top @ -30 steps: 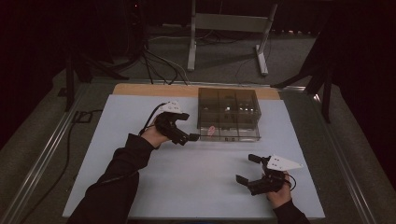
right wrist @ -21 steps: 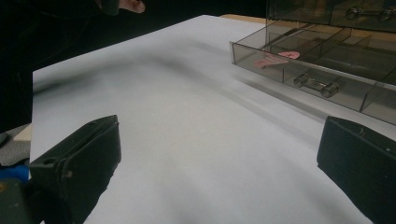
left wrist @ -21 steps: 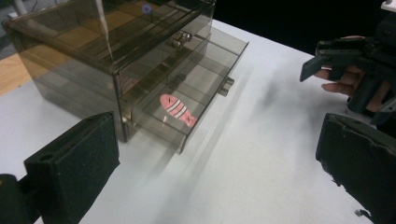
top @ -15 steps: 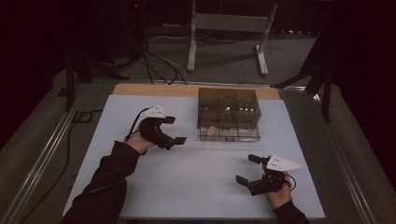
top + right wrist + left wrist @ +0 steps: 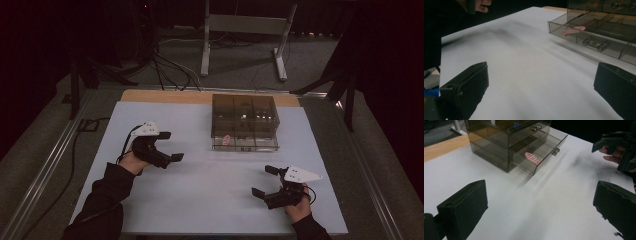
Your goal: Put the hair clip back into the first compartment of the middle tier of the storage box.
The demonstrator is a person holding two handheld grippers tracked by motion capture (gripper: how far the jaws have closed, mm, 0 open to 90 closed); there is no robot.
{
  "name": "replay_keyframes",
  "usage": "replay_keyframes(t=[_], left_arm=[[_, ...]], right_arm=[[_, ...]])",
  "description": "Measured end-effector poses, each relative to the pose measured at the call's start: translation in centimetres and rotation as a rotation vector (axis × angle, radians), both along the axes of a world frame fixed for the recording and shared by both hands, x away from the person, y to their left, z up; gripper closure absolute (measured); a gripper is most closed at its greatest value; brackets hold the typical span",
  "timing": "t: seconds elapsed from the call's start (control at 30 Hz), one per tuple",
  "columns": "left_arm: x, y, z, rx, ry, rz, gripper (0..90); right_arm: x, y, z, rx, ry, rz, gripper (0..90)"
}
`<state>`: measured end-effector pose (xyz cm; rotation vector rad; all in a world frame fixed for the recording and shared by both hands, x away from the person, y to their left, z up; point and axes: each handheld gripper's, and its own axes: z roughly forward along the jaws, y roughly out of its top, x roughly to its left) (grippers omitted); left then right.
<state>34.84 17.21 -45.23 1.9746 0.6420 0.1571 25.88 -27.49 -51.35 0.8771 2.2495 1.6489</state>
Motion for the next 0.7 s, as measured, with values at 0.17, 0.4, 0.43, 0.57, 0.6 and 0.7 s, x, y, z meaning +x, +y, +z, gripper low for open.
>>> replay_keyframes(t=[0.17,0.4,0.43,0.57,0.6,0.7], left_arm=[[-0.5,0.8,-0.9,-0.01,0.012,0.021,0.4],[-1.5,1.8,-2.3,-0.021,0.021,0.034,0.5],[-1.7,1.9,-2.5,-0.022,0.023,0.036,0.5],[-2.3,2.5,-3.1,-0.024,0.028,0.051,0.4],[-2.4,2.6,-3.3,-0.022,0.029,0.052,0.4],[-2.9,2.9,-3.9,-0.017,0.037,0.056,0.4]], right_arm=[[0.1,0.0,0.0,-0.001,0.005,0.001,0.0],[0.1,0.0,0.0,-0.002,0.005,0.003,0.0],[0.1,0.0,0.0,-0.002,0.003,0.003,0.0],[0.1,0.0,0.0,0.001,0.005,0.003,0.0],[0.1,0.0,0.0,-0.001,0.005,0.002,0.0],[0.1,0.0,0.0,0.005,0.005,0.001,0.0]])
